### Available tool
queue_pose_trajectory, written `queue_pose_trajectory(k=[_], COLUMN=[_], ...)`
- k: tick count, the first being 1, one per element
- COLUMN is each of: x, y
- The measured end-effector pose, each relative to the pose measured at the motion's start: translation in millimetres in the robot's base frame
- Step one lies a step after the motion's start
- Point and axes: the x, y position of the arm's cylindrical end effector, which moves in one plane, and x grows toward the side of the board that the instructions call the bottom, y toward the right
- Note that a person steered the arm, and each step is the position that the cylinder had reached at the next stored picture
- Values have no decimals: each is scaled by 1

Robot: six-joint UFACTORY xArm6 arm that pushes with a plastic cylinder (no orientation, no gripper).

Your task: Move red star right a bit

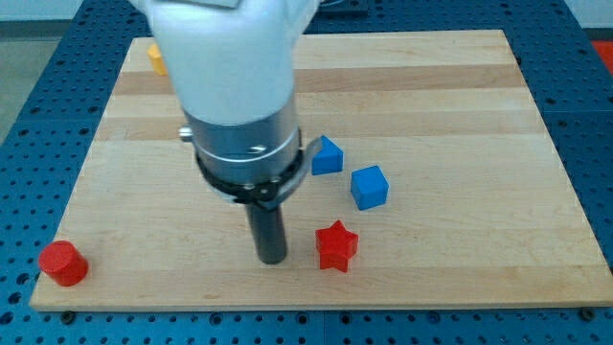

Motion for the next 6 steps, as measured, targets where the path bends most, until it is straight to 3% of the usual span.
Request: queue_pose_trajectory(k=[6], x=[0], y=[106])
